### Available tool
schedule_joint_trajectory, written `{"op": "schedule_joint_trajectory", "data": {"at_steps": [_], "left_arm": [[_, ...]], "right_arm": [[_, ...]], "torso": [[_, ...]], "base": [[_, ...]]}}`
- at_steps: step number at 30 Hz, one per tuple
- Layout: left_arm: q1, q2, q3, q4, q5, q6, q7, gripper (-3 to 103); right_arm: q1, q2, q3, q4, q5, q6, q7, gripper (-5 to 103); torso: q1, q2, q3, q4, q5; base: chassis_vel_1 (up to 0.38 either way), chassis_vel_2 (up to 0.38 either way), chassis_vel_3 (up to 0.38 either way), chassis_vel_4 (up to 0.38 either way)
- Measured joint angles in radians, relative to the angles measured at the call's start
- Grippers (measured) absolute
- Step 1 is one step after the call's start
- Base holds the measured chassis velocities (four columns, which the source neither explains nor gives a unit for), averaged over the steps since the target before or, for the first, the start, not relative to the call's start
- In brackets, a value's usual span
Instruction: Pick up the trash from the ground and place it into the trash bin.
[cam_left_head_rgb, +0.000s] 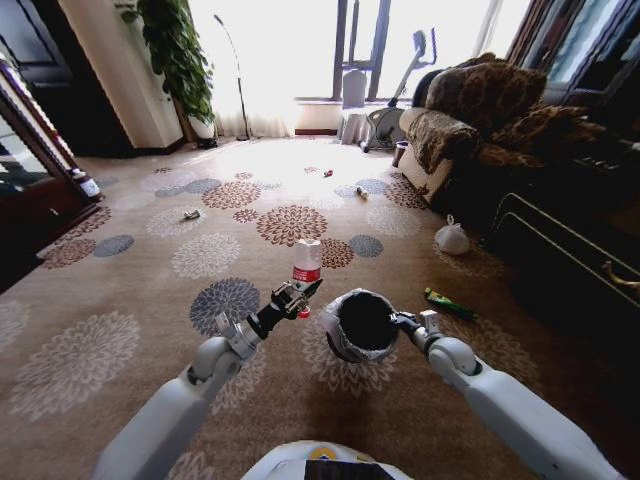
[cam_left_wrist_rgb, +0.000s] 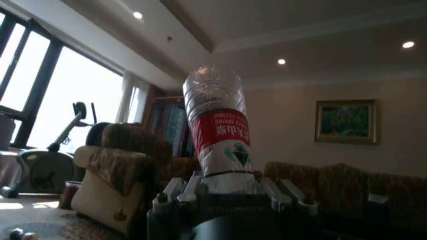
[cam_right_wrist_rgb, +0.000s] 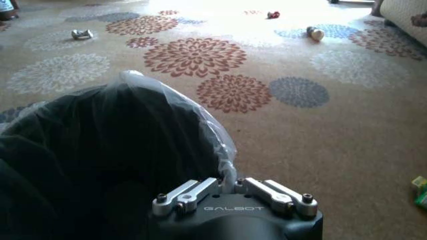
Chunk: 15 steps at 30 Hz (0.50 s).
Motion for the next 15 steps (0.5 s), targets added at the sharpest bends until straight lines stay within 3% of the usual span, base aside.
{"op": "schedule_joint_trajectory", "data": {"at_steps": [3,15], "left_arm": [[-0.076,-0.012,0.084,0.070,0.025,-0.006,0.008,34],[-0.234,-0.076,0.245,0.285,0.137,-0.062,0.019,34]], "right_arm": [[0.007,0.011,-0.023,0.007,0.001,-0.010,0.000,2],[-0.003,-0.029,-0.003,0.088,0.041,-0.025,0.000,2]], "torso": [[0.000,0.000,0.000,-0.0001,-0.0001],[0.000,0.000,0.000,0.0001,-0.0005]], "base": [[0.000,0.000,0.000,0.000],[0.000,0.000,0.000,0.000]]}}
